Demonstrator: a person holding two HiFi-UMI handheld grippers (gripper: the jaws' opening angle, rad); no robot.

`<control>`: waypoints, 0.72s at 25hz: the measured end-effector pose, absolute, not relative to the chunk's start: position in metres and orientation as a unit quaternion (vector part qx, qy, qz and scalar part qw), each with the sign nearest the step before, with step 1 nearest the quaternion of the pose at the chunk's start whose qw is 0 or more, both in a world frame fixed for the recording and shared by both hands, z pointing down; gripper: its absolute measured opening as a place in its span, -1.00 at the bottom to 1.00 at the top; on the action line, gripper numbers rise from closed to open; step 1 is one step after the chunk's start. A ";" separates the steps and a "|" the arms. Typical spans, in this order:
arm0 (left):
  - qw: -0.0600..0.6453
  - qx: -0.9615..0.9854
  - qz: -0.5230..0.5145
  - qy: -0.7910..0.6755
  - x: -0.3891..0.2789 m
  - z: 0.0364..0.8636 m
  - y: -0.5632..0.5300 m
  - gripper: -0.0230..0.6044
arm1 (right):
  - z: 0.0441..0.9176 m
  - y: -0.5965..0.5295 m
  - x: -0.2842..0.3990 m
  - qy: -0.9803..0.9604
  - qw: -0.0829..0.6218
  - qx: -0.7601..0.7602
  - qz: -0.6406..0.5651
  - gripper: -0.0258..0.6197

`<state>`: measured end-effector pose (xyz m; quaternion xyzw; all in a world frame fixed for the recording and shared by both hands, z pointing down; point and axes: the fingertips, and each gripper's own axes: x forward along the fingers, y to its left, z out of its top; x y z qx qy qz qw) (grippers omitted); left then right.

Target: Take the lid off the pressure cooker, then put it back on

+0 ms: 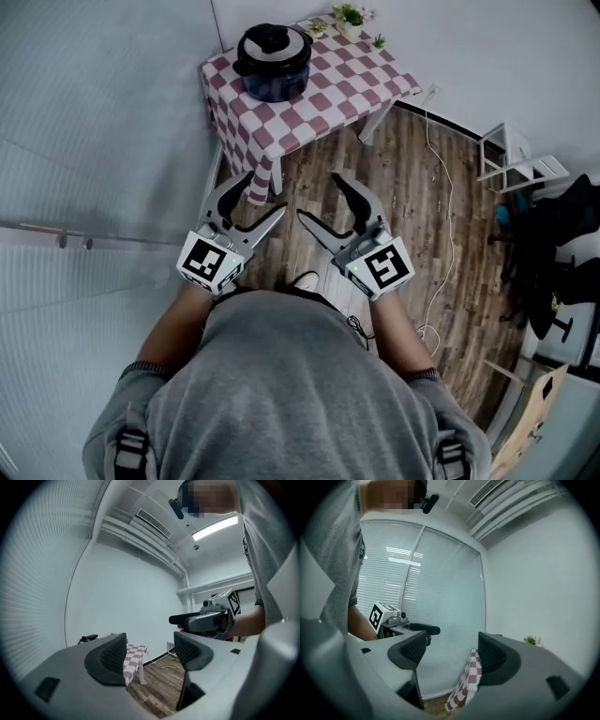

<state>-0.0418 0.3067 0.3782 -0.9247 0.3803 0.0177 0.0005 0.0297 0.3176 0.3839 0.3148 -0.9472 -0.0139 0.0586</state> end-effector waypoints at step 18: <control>-0.003 -0.914 0.002 0.407 0.019 0.385 0.261 0.11 | 0.399 0.271 0.098 -0.952 0.064 0.299 0.002 0.16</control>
